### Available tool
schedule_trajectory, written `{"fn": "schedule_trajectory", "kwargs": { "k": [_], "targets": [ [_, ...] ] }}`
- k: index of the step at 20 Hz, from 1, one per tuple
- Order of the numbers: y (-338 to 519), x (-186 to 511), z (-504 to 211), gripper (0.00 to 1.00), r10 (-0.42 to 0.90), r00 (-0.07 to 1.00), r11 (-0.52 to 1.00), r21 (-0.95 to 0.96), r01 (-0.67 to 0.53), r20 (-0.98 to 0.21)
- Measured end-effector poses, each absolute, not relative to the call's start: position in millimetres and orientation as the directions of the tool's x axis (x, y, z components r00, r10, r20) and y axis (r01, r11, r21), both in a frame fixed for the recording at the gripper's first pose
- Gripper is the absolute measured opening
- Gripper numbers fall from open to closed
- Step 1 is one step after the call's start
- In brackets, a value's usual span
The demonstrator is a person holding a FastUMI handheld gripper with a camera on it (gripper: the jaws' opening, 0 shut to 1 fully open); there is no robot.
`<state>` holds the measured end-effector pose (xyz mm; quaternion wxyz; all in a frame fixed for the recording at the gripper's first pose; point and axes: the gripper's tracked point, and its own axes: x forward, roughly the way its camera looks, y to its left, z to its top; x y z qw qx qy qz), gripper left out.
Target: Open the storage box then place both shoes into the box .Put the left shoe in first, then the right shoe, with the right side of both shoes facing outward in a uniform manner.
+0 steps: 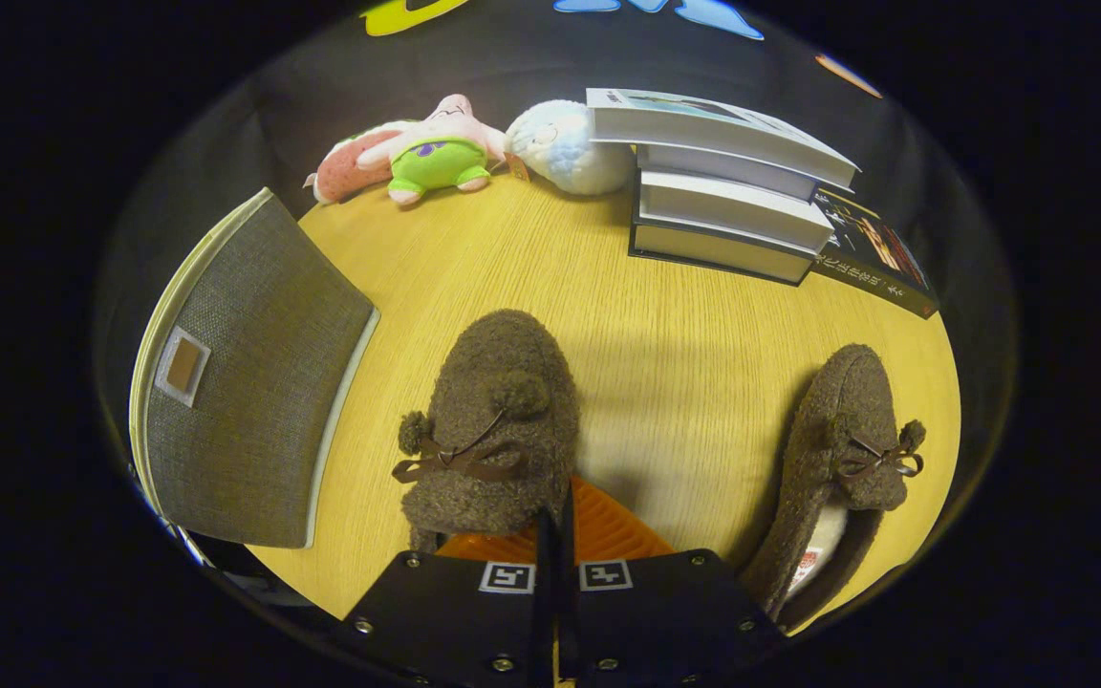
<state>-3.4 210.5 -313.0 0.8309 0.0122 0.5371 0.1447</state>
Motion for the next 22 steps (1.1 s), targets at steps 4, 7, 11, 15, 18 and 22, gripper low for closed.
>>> {"fn": "schedule_trajectory", "kwargs": {
  "k": [4, 7, 11, 15, 18, 22],
  "targets": [
    [209, -6, -293, 0.03, 0.255, 0.351, 0.966, 0.221, -0.134, -0.901],
    [205, -6, -259, 0.03, 0.258, 0.374, 0.966, 0.237, -0.102, -0.891],
    [213, -4, -208, 0.03, 0.289, 0.402, 0.955, 0.289, -0.061, -0.869],
    [237, 3, -156, 0.03, 0.345, 0.441, 0.933, 0.352, -0.07, -0.828],
    [262, 9, -125, 0.02, 0.384, 0.469, 0.918, 0.385, -0.099, -0.795],
    [305, 7, -97, 0.03, 0.439, 0.467, 0.894, 0.424, -0.143, -0.768]
  ]
}}
